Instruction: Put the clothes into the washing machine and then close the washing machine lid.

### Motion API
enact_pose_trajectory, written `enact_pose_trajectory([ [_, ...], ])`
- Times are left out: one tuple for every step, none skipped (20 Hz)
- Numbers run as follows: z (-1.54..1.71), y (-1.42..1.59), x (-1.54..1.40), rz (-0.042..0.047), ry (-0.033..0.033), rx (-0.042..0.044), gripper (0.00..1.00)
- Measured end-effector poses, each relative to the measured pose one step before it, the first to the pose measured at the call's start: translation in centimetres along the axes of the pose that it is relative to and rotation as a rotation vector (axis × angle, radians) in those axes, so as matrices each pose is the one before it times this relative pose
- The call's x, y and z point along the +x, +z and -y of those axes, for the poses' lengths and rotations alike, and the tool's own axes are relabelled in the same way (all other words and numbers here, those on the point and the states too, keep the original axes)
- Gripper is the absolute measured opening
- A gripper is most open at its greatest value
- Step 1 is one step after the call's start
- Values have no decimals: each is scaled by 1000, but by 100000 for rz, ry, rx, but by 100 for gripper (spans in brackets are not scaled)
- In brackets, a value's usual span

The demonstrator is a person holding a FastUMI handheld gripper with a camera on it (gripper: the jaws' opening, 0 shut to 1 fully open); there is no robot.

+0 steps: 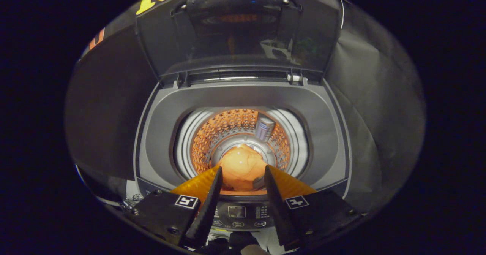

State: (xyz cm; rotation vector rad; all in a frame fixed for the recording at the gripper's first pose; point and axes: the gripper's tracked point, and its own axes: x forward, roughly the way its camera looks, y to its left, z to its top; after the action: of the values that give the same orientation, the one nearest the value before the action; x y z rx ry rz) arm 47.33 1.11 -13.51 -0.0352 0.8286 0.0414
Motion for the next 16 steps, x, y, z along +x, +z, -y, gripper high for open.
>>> enact_pose_trajectory([
  [140,691,-318,2939,-935,-1652,69],
  [25,571,-369,2638,-321,-1551,69],
  [-45,672,-541,2575,-147,-1554,69],
  [22,606,-322,2644,-392,-1720,69],
  [28,713,-439,2397,-659,-1862,69],
  [6,660,-423,2702,-536,-1727,70],
  [-67,684,-393,2020,-393,-1797,69],
  [19,480,-379,2199,-533,-1252,69],
  [5,710,-381,2078,-317,-943,69],
  [70,661,-425,1961,-431,-614,70],
  [1,650,-263,1197,-294,-381,70],
  [-66,577,-18,1137,-29,500,69],
  [-126,639,-147,975,92,663,69],
  [65,704,-257,1159,-14,750,70],
  [30,744,-226,1499,-149,623,70],
  [137,770,-206,1557,-264,475,70],
])
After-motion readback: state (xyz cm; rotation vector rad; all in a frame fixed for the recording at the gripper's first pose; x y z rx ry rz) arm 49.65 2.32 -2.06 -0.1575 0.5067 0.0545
